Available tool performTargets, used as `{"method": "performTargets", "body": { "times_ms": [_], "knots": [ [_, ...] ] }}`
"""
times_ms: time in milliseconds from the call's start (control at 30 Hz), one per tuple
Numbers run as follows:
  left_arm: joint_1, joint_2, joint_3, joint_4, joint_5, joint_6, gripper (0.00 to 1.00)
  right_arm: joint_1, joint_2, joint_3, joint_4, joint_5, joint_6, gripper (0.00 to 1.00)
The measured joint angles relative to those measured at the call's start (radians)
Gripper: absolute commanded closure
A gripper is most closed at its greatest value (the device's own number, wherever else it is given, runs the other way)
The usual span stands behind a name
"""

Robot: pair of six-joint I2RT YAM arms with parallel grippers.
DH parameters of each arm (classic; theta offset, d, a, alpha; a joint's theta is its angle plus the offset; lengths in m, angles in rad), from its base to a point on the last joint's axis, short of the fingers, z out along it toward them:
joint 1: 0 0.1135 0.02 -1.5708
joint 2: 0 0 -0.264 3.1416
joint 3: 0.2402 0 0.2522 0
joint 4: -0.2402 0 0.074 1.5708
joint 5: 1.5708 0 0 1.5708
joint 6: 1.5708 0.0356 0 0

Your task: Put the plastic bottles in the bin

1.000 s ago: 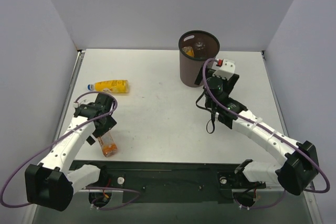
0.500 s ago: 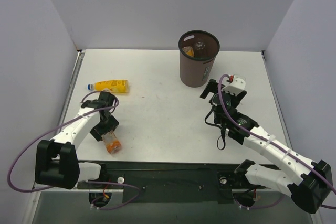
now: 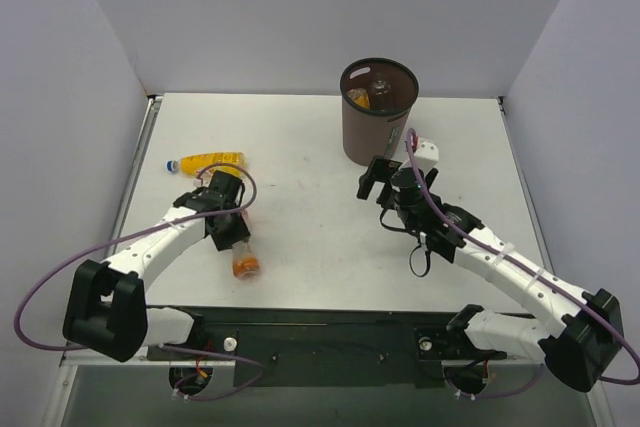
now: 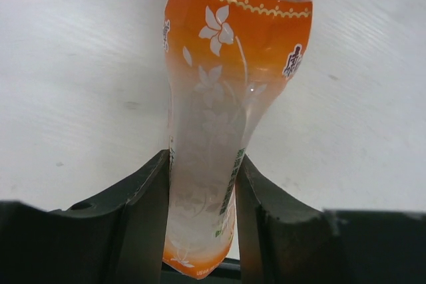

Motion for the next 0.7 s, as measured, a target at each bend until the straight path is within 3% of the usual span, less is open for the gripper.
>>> {"method": "performTargets", "body": {
  "times_ms": [200,400,500,700],
  "knots": [
    [-0.075,-0.182,-0.036,0.197,0.287,0.086,0.71,0.0,0.153,0.117,-0.061,-0.222,0.028,0.0],
    [-0.076,-0.356,-0.04,0.341,0.559,0.116,0.71,-0.098,0.201,0.193,-0.005,-0.583,0.173,0.0],
    [-0.076,-0.372,-0.04,0.37,0.637,0.119,0.72,-0.107,0.223,0.285,0.0,-0.619,0.201,0.02],
    [-0.076,-0.373,-0.053,0.404,0.71,0.118,0.72,0.007,0.344,0.508,0.013,-0.667,0.177,0.06]
  ]
}}
